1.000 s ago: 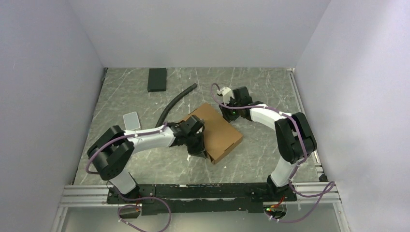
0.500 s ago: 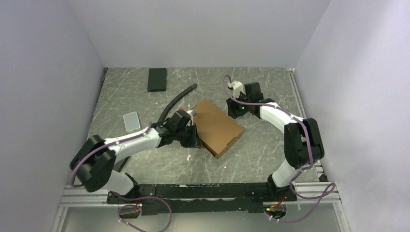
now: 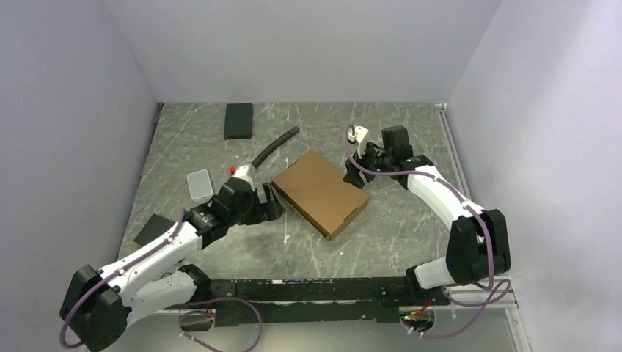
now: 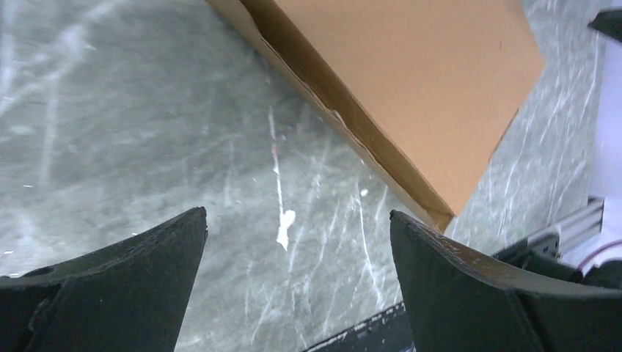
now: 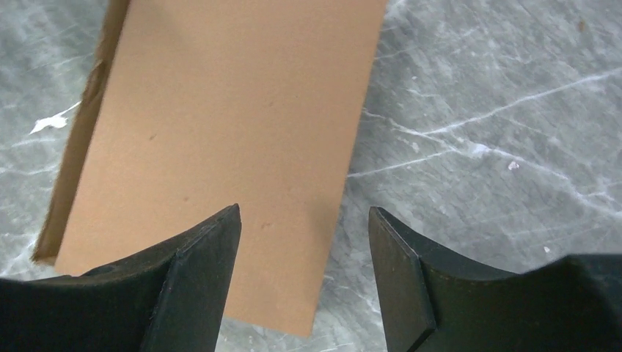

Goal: Fold the paper box

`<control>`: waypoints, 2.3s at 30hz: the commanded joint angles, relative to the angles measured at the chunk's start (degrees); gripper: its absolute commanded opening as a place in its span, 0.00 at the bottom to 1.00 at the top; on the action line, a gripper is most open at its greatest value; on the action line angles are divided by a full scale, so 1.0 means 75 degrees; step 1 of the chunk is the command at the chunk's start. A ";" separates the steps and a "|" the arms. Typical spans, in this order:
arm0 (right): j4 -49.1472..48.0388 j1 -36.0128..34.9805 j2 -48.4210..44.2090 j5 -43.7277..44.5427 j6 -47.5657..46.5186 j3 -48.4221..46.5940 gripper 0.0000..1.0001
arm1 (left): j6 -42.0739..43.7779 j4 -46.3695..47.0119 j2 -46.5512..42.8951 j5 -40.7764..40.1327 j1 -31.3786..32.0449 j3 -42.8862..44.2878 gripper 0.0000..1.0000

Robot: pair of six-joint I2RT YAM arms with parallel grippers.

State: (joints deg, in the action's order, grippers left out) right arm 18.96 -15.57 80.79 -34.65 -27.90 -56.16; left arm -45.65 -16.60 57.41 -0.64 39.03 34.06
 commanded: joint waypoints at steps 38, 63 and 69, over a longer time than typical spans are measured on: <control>-0.1008 0.0384 0.2407 -0.1454 0.3360 -0.0571 0.88 | -0.0143 0.3653 0.5018 0.3645 -0.2813 0.2162 0.71; -0.1022 0.0477 0.2460 -0.1423 0.3350 -0.0476 0.91 | -0.3181 0.3408 0.1567 0.1061 0.1019 -0.1002 0.95; -0.0993 0.0471 0.2561 -0.1442 0.3330 -0.0486 0.89 | -0.3218 0.4329 0.2777 0.1560 0.1031 -0.0542 0.91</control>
State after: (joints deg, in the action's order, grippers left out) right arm 11.99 -12.29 100.38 -44.05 -2.79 -58.48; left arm -67.85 8.78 74.30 9.43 46.46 26.50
